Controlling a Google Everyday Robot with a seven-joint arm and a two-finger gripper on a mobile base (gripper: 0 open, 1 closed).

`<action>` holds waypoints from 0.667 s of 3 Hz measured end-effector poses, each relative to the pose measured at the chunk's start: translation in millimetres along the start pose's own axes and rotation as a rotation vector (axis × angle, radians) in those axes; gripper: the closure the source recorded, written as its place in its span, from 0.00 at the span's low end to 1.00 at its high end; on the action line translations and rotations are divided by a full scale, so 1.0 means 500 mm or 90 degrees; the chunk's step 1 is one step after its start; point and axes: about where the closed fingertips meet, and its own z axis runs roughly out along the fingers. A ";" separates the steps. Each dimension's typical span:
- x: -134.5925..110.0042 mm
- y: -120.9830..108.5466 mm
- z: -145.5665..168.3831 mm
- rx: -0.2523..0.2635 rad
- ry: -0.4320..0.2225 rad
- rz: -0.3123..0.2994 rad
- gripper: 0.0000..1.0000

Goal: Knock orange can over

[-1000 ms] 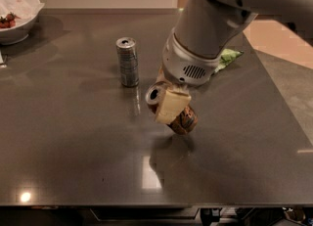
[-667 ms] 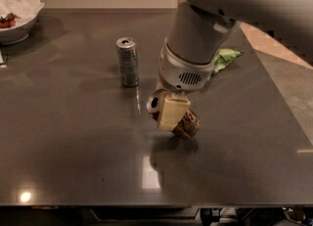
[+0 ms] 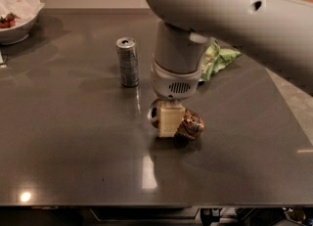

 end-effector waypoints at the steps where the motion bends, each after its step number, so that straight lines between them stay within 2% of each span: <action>1: 0.001 0.001 0.015 -0.002 0.020 -0.008 0.35; 2: -0.004 0.003 0.026 -0.005 0.025 -0.014 0.13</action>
Offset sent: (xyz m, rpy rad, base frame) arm -0.0042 0.0053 -0.0227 -0.0581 0.0231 0.0341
